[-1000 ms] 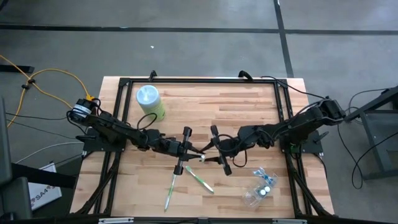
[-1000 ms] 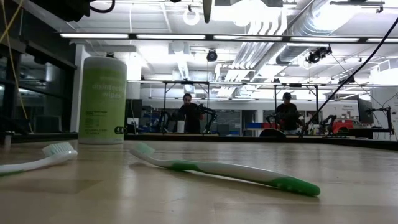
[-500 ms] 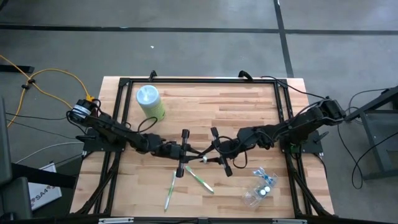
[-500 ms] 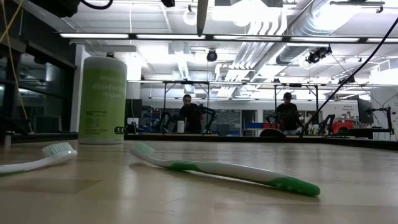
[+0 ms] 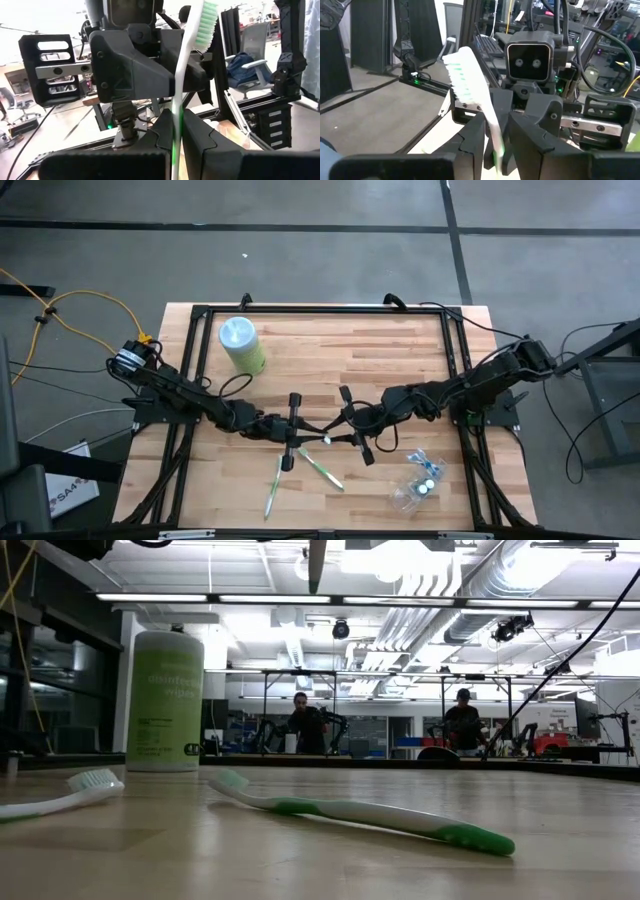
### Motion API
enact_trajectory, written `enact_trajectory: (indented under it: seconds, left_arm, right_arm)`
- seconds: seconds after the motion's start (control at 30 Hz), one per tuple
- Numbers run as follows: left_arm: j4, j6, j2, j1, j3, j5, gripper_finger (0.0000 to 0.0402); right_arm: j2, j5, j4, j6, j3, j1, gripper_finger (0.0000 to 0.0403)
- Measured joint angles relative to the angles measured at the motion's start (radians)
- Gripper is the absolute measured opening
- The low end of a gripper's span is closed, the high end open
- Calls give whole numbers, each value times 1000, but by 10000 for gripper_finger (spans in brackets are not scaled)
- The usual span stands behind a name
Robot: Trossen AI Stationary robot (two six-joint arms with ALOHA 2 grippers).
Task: Pick & Place toothbrushing station
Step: Put the top green toothbrush into the left section of the transparent organizer
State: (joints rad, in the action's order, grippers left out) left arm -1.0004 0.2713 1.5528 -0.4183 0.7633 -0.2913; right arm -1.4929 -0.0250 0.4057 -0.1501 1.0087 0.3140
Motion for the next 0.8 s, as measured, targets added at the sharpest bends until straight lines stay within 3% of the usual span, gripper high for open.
enact_trajectory:
  seconds: [0.33, 0.8]
  left_arm:
    - [23, -27, 0, 1, 0, -2, 7]
    - [47, -48, 0, -7, 1, -28, 7]
  right_arm:
    - [0, 78, 0, -9, 0, 33, 78]
    - [0, 78, -14, -3, 0, 35, 77]
